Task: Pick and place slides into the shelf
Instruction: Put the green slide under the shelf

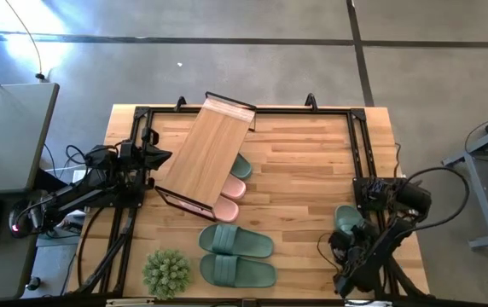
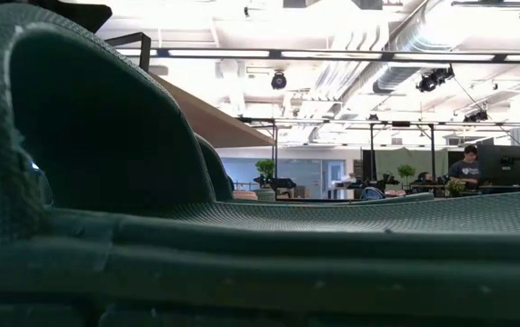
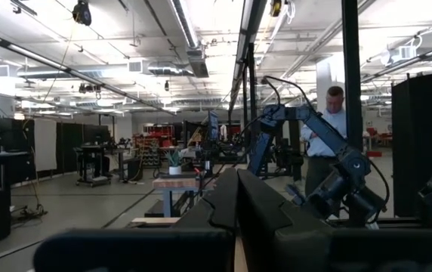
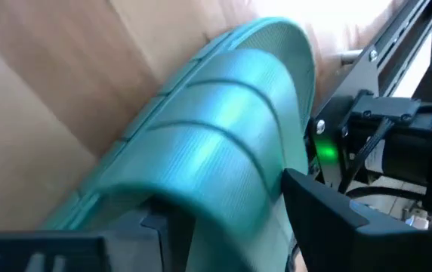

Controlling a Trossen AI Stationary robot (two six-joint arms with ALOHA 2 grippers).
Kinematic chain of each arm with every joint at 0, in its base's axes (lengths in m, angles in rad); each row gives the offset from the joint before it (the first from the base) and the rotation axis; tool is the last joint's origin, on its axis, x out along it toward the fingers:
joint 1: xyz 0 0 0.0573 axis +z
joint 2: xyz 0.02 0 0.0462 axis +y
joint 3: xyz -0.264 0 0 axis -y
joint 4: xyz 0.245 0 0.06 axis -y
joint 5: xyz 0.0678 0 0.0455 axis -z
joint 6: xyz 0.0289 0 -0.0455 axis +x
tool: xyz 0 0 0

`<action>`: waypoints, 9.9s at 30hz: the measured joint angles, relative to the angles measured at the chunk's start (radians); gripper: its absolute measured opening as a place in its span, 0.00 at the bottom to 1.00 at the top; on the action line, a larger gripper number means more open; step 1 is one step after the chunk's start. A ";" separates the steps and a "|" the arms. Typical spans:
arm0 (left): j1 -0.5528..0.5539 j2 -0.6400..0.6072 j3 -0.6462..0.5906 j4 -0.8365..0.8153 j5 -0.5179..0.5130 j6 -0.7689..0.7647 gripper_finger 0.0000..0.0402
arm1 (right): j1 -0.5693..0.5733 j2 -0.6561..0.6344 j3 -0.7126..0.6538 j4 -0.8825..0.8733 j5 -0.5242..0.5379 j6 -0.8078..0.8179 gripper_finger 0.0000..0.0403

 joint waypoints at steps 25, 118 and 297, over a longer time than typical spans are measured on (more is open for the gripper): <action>0.000 0.000 0.000 0.006 -0.001 -0.001 0.00 | -0.236 -0.032 0.085 -0.102 0.490 0.051 0.00; 0.000 0.000 0.000 0.007 -0.161 0.034 0.00 | -1.374 0.048 -0.024 1.686 0.069 -2.699 0.00; 0.000 0.000 0.000 0.000 -0.089 0.025 0.00 | -1.385 -0.196 -0.207 1.432 0.017 -1.046 0.00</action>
